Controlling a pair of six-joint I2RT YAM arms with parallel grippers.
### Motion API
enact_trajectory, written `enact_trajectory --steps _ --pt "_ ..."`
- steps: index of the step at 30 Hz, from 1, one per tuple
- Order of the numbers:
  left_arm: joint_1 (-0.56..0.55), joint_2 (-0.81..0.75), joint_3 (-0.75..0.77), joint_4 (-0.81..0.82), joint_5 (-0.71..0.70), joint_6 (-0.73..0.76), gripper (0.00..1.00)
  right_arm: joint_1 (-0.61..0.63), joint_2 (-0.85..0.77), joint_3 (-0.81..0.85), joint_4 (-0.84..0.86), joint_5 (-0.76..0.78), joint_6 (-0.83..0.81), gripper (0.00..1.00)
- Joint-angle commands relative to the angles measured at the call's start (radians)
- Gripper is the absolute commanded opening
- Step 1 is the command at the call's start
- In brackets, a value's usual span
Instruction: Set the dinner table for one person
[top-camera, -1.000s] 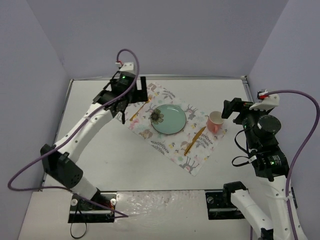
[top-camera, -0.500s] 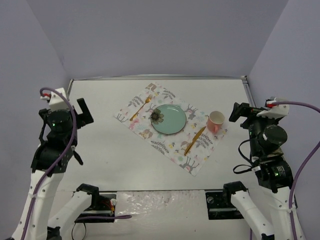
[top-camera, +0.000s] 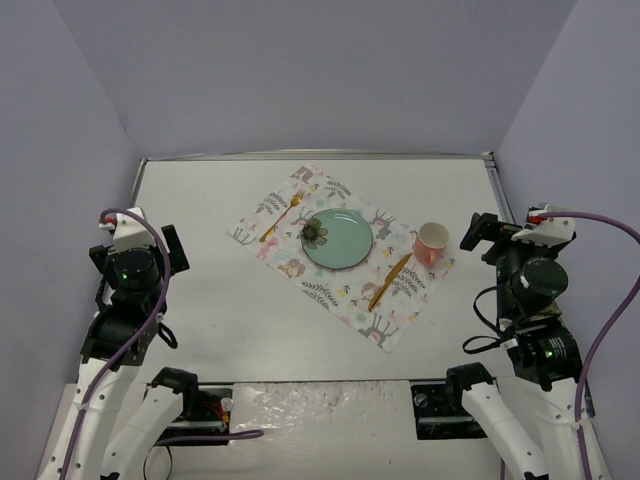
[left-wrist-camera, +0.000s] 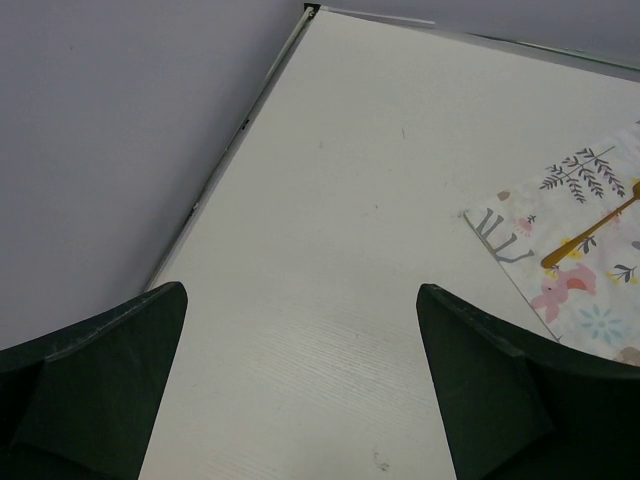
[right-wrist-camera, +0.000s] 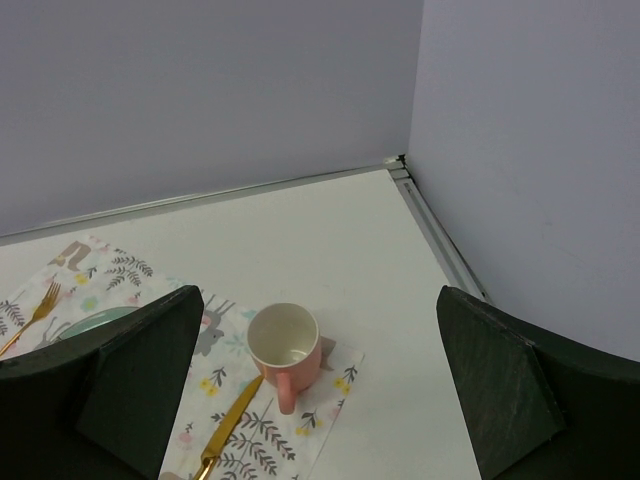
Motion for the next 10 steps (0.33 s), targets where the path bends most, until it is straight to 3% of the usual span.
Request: enact_trajectory --steps 1,10 --pt "0.011 0.028 0.024 0.105 -0.008 -0.007 0.97 0.008 -0.007 0.002 0.093 0.021 -0.019 1.00" --pt "0.020 0.033 0.020 0.105 0.012 -0.016 0.97 0.008 0.008 0.001 0.096 0.002 -0.015 1.00"
